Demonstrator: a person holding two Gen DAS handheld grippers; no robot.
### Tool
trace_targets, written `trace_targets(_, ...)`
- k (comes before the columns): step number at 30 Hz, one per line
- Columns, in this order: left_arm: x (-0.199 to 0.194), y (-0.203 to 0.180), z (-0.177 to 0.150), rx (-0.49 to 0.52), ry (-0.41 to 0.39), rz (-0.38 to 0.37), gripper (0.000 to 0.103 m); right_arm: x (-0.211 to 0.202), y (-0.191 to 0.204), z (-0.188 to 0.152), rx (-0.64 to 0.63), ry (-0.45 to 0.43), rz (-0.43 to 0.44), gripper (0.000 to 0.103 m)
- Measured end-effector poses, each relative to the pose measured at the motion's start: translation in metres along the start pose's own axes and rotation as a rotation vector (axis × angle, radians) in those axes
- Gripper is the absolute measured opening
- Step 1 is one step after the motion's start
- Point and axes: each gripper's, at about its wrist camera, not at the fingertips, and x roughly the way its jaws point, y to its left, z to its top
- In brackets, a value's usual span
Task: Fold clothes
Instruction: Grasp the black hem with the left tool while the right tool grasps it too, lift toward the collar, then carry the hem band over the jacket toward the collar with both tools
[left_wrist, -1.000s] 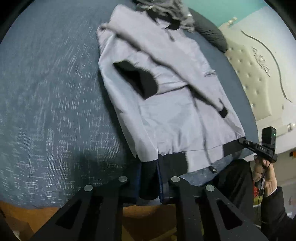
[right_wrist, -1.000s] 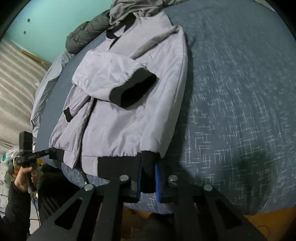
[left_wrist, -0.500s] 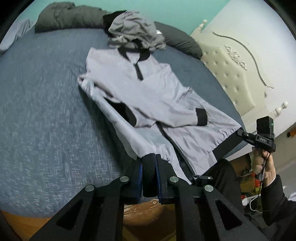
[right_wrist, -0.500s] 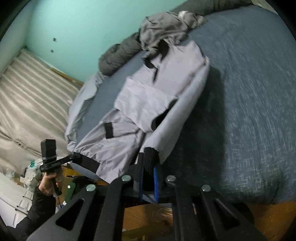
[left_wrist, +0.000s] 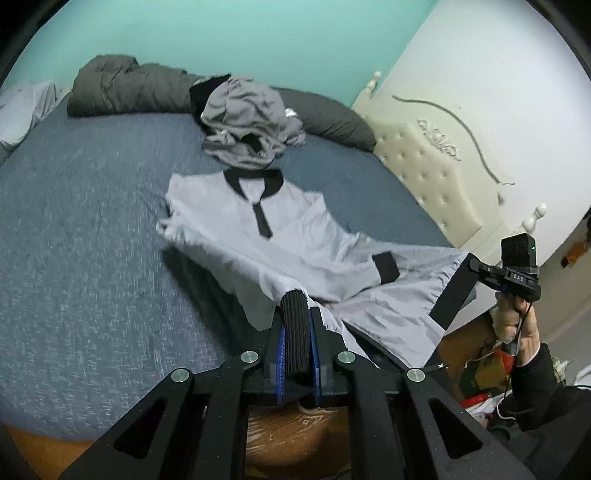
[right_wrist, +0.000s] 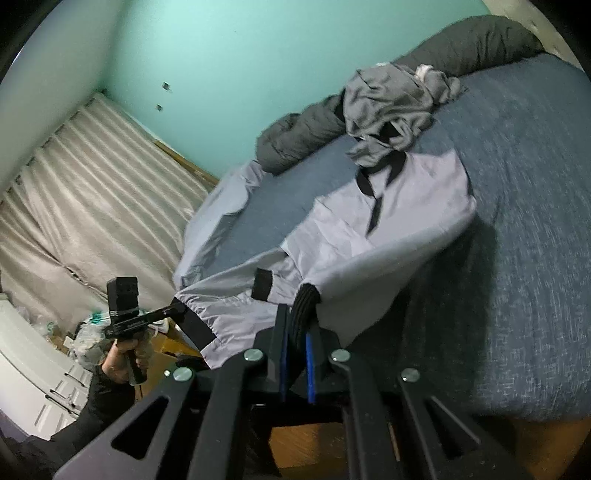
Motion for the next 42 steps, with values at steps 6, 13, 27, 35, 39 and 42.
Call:
trace_targets(6, -0.012, -0.008, 0.001, 0.024, -0.015, -0.032, 0.011, -0.019, 0.020, 0.003, -0.036, -0.019, 0.029, 0.007)
trace_targets(13, 0.010, 0.006, 0.018, 0.005, 0.008, -0.025, 0.011, -0.020, 0.005, 0.014, -0.014, -0.014, -0.012, 0.007)
trace_targets(27, 0.094, 0.072, 0.123, -0.073, 0.053, 0.044, 0.011, 0.053, -0.044, 0.108, 0.065, 0.039, -0.085, 0.006)
trace_targets(35, 0.172, 0.139, 0.173, -0.158, 0.090, 0.111, 0.011, 0.110, -0.086, 0.194, 0.073, 0.056, -0.201, 0.006)
trace_targets(39, 0.216, 0.176, 0.190, -0.208, 0.108, 0.145, 0.011, 0.139, -0.115, 0.231, 0.093, 0.051, -0.271, 0.006)
trace_targets(42, 0.249, 0.204, 0.203, -0.245, 0.121, 0.171, 0.011, 0.169, -0.142, 0.255, 0.089, 0.063, -0.358, 0.007)
